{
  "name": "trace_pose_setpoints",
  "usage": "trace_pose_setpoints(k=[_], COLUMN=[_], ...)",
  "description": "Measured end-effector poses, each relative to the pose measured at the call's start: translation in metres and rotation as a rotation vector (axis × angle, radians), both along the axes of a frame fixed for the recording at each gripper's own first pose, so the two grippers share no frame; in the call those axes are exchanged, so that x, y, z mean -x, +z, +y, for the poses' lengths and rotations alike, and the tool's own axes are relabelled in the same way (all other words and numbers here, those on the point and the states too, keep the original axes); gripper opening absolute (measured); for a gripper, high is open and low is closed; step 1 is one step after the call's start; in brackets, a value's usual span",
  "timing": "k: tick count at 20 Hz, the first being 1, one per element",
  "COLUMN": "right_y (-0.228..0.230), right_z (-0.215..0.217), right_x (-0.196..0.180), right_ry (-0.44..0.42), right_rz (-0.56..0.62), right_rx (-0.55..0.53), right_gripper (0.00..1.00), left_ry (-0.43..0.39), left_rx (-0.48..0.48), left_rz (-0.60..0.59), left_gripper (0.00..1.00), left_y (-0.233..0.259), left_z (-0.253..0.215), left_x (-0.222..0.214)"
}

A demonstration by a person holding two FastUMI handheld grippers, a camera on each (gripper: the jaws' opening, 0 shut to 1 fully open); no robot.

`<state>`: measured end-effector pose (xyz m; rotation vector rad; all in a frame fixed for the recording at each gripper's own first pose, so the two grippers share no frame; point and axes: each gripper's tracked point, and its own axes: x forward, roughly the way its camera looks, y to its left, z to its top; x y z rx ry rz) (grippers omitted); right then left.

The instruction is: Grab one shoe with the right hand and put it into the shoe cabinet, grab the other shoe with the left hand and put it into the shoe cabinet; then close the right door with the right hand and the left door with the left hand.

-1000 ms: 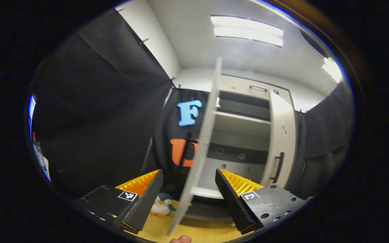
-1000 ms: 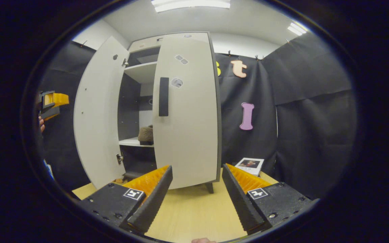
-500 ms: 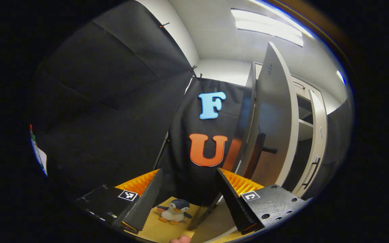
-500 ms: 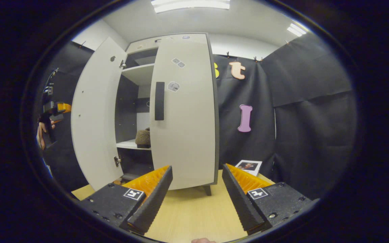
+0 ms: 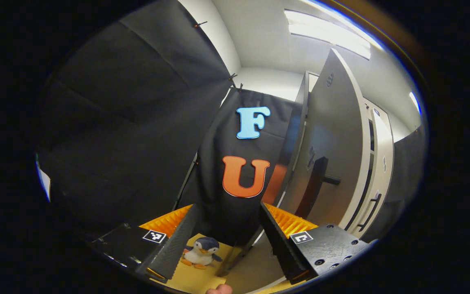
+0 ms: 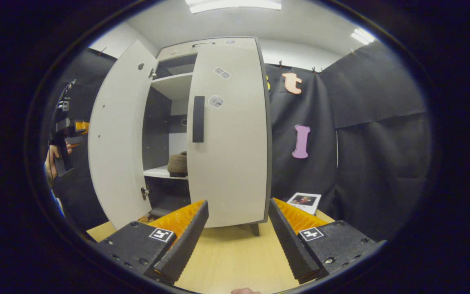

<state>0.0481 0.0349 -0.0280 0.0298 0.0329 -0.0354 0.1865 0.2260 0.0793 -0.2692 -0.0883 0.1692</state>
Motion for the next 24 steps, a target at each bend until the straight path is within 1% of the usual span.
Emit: trace_pose_setpoints(k=[2, 4, 5, 7, 11, 14, 16, 18, 21, 24], right_y=[-0.003, -0.005, -0.005, -0.005, 0.0, 0.004, 0.005, 0.004, 0.004, 0.007], right_z=[-0.001, -0.004, -0.006, -0.011, -0.022, -0.03, -0.035, -0.038, -0.04, -0.045], right_x=[0.0, -0.002, -0.002, -0.003, -0.004, -0.006, -0.006, -0.007, -0.003, -0.004], right_ry=[-0.006, -0.015, -0.023, -0.04, -0.075, -0.097, -0.116, -0.128, -0.138, -0.148], right_rz=[0.005, 0.014, 0.015, 0.016, 0.012, 0.002, 0.002, 0.009, 0.006, 0.005], right_rx=[-0.003, -0.001, 0.001, 0.001, 0.018, 0.021, 0.019, 0.021, 0.027, 0.022], right_gripper=[0.96, 0.97, 0.95, 0.97, 0.97, 0.97, 0.97, 0.96, 0.96, 0.97], left_ry=[-0.018, -0.053, -0.077, -0.13, -0.192, -0.212, -0.245, -0.284, -0.27, -0.26], left_rx=[-0.006, -0.001, 0.008, 0.036, 0.096, 0.091, 0.084, 0.073, 0.038, 0.025], left_rz=[0.004, 0.013, 0.017, 0.017, 0.01, 0.001, 0.0, 0.031, 0.044, 0.036], left_gripper=[0.94, 0.94, 0.94, 0.94, 0.94, 0.94, 0.94, 0.94, 0.95, 0.95], left_y=[0.001, -0.002, -0.004, -0.009, -0.013, -0.012, -0.015, -0.024, -0.03, -0.028], left_z=[-0.019, -0.04, -0.053, -0.077, -0.111, -0.129, -0.148, -0.167, -0.176, -0.175], left_x=[0.003, 0.003, 0.004, 0.002, -0.007, -0.019, -0.028, -0.039, -0.049, -0.045])
